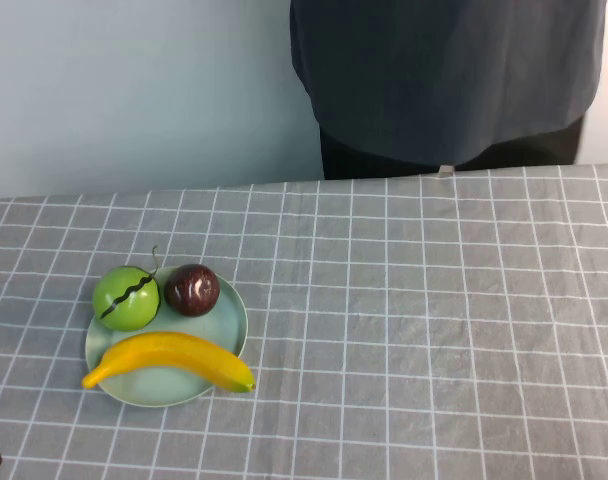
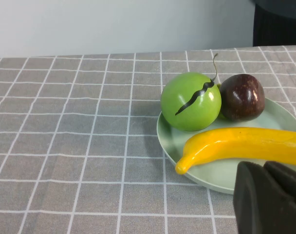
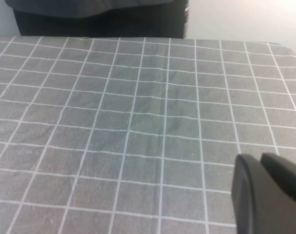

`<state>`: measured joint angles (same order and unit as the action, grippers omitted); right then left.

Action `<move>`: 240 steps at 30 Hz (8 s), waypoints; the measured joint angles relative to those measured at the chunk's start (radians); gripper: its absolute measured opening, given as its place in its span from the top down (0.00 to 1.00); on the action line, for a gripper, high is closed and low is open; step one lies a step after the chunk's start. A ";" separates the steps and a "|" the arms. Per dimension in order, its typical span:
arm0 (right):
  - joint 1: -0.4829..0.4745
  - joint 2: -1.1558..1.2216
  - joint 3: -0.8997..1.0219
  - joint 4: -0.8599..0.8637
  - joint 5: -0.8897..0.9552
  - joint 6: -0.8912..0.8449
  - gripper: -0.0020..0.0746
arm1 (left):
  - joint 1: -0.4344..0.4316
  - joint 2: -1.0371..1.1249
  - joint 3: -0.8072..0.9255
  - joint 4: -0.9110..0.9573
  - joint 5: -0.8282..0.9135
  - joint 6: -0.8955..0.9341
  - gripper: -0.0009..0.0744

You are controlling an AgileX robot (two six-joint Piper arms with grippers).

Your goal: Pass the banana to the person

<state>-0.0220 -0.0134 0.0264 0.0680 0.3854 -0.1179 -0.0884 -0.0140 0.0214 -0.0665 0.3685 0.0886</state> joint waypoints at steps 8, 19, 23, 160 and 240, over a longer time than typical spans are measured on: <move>0.000 0.000 0.000 0.000 0.000 0.000 0.98 | 0.000 0.000 0.000 0.000 0.000 0.000 1.00; 0.000 0.000 0.000 0.000 0.000 0.000 0.98 | 0.000 0.000 0.000 0.000 0.000 0.000 1.00; 0.000 0.000 0.000 0.000 0.000 0.000 0.98 | 0.000 0.000 0.000 0.000 -0.002 0.000 1.00; 0.000 0.000 0.000 0.000 0.000 0.000 0.98 | -0.497 1.836 -1.511 -0.010 -0.119 0.744 0.59; 0.000 0.000 0.000 0.000 0.000 0.000 0.98 | -0.500 0.449 -0.691 0.372 0.219 -0.238 0.99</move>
<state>-0.0220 -0.0134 0.0264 0.0680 0.3854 -0.1179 -0.5880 0.4353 -0.6700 0.3056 0.5880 -0.1496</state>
